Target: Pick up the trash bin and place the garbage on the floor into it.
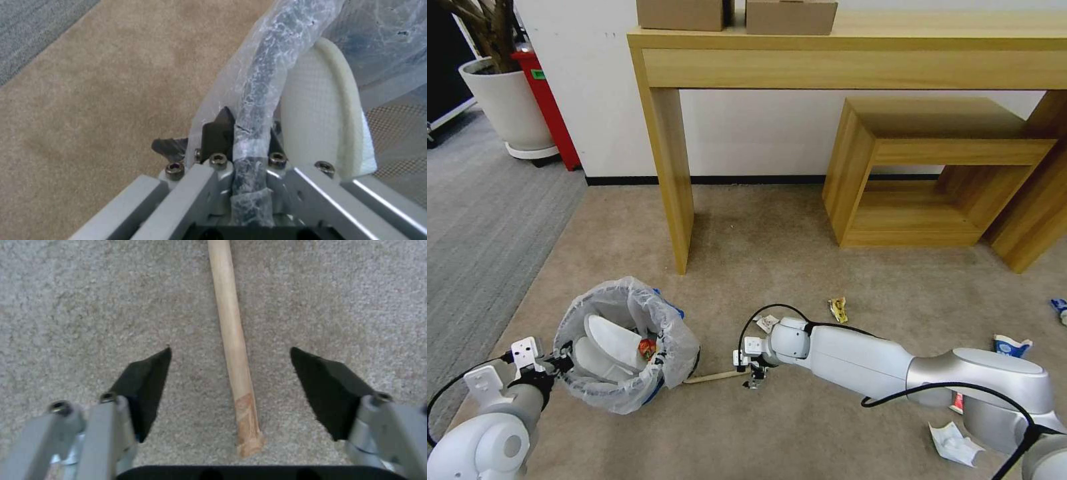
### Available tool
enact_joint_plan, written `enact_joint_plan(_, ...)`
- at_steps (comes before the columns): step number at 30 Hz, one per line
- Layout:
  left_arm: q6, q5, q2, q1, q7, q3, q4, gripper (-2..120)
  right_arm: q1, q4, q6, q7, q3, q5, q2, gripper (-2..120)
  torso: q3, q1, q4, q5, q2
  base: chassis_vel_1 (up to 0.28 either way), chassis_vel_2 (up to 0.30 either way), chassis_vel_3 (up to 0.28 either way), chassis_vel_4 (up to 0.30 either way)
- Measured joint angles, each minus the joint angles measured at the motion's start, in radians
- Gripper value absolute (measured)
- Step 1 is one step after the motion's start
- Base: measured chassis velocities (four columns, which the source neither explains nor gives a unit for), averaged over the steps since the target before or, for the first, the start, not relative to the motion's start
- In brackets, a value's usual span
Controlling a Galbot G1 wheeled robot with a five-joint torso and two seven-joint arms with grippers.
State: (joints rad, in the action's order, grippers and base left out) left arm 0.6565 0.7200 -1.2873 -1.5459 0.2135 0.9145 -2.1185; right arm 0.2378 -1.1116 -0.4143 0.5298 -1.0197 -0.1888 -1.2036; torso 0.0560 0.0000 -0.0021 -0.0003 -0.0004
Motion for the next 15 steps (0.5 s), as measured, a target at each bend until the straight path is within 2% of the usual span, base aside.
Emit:
enact_joint_plan(1, 0.000, 0.000, 0.000, -0.001, 0.000, 0.001, -0.002, 0, 0.003, 0.004, 0.003, -0.003, 0.000, -0.001, -0.001, 63, 0.000, 0.000, 0.0000, 0.0000, 0.000, 0.000, 0.000, 0.000, 0.000)
enact_joint_plan(3, -0.001, 0.001, 0.001, -0.003, -0.001, 0.002, -0.005, 0, 0.008, 0.010, 0.009, -0.008, 0.000, -0.002, -0.002, 59, 0.000, 0.000, -0.0001, 0.0000, 0.000, 0.000, 0.000, 0.000, 0.000)
enact_joint_plan(15, -0.002, 0.002, 0.001, -0.002, -0.002, 0.002, 0.000, 0, 0.029, 0.042, 0.041, -0.016, 0.008, -0.008, 0.005, 57, 0.000, 0.000, -0.0001, 0.0000, 0.000, 0.000, 0.000, 0.000, 0.000)
